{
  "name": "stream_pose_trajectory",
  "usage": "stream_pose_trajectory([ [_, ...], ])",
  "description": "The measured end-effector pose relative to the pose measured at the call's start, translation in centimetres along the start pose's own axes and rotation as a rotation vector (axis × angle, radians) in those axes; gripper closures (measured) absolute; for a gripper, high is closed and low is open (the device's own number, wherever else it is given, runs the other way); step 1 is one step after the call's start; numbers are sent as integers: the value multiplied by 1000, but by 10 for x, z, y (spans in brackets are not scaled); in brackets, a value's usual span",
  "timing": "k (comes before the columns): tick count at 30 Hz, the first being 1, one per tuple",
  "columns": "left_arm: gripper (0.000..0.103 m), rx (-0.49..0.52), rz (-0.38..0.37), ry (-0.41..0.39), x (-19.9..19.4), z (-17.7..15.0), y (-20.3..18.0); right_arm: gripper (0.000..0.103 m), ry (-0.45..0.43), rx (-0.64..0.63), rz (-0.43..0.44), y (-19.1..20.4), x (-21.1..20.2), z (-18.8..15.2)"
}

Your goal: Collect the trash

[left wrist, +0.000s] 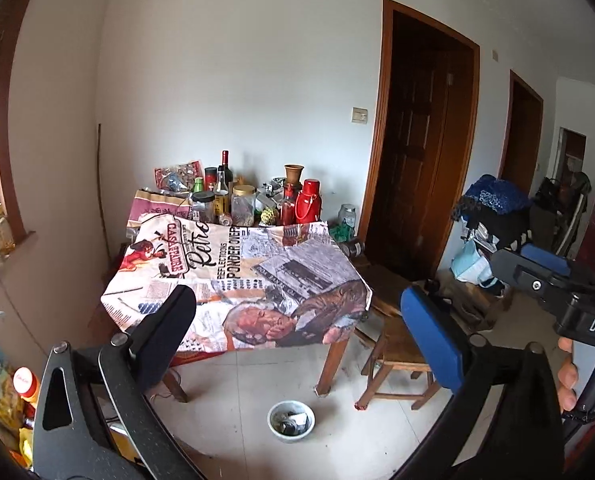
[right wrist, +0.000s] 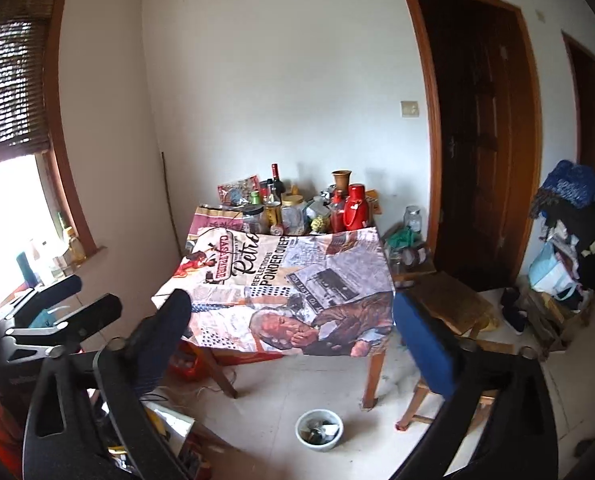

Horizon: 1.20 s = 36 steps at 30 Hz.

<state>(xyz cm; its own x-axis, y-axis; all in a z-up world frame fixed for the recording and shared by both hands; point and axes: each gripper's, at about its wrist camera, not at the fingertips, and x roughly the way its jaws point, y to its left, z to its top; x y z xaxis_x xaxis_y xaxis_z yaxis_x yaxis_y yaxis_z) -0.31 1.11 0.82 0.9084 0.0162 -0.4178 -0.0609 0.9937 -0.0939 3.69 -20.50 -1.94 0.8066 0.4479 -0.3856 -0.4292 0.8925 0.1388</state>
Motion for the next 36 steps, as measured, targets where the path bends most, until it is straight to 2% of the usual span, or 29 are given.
stream_pose_trajectory([
  [13, 0, -19, -26, -16, -40, -12, 15, 0, -17, -15, -30, 16, -31, -7],
  [36, 0, 1, -30, -6, -45, -14, 7, 0, 23, -31, -29, 21, -39, -15],
])
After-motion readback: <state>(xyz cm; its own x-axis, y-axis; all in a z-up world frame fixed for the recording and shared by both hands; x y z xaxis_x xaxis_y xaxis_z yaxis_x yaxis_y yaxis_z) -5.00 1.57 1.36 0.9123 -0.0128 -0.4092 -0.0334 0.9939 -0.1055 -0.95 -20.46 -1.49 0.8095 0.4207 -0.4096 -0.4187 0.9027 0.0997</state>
